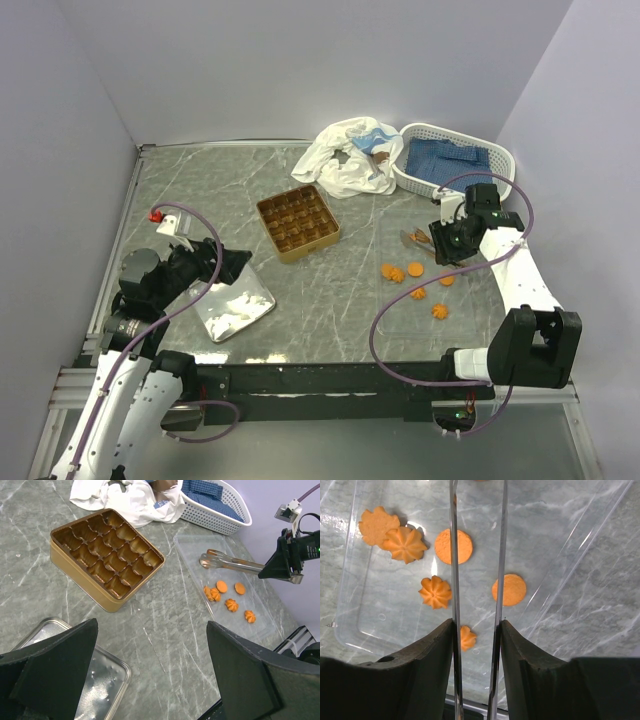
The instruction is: Pack the cookies
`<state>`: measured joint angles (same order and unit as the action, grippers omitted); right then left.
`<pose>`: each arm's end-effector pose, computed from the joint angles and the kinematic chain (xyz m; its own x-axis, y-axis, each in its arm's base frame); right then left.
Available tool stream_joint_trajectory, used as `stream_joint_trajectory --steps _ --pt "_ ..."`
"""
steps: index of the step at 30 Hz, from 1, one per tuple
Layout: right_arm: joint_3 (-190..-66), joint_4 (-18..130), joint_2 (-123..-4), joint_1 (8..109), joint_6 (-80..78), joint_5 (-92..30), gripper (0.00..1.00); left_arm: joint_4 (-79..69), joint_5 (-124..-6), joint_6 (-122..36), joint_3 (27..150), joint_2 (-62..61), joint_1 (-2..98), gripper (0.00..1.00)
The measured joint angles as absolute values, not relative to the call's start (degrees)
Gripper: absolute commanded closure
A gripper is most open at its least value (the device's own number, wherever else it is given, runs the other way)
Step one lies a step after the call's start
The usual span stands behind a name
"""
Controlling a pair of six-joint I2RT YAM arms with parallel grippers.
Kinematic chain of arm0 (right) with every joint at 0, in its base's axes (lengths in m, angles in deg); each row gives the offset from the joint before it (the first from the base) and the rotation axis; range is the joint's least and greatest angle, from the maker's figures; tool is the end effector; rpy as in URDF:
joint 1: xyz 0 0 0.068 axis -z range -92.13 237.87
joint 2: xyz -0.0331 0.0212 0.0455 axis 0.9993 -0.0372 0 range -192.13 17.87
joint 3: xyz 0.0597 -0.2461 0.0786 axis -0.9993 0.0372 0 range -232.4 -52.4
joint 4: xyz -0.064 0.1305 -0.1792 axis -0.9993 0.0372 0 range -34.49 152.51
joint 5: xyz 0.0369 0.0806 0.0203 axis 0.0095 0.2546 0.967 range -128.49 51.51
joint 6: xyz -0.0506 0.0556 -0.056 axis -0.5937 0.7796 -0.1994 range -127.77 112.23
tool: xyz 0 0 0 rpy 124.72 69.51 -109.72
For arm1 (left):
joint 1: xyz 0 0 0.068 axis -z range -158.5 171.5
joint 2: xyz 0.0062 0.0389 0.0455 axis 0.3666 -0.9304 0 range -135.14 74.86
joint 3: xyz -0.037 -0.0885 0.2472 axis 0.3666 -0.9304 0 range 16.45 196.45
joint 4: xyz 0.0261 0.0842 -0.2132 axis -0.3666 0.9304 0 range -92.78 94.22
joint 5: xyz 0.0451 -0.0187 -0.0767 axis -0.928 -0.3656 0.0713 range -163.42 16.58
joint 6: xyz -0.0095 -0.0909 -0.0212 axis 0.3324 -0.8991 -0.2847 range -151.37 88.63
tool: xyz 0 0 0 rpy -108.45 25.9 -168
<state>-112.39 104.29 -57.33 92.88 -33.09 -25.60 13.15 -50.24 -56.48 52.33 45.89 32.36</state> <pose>0.2441 -0.0025 0.2228 -0.8040 -0.3481 -0.4821 -0.3941 0.9191 -0.0065 0.1401 -0.0608 0.2988 -0.3748 -0.3253 -0.8682 0.4371 0.7638 -0.4749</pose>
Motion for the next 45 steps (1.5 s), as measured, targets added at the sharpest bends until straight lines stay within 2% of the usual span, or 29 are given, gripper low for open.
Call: stream_joint_trajectory --steps 9,26,36,45 --pt "-112.36 104.26 -55.91 92.88 -32.98 -25.6 0.62 13.13 -50.24 -56.48 52.3 45.89 32.33 0.03" --pt "-112.87 105.42 -50.05 91.9 -32.72 -21.01 0.64 13.13 -50.26 -56.48 52.28 45.89 32.29 0.04" --pt "-124.87 109.29 -50.64 79.88 -32.37 -16.22 0.65 13.13 -50.37 -56.48 52.28 45.83 32.18 0.04" --pt "-138.53 108.88 -63.71 69.02 -30.14 -16.18 0.64 13.08 -50.89 -56.48 52.28 45.72 31.96 0.04"
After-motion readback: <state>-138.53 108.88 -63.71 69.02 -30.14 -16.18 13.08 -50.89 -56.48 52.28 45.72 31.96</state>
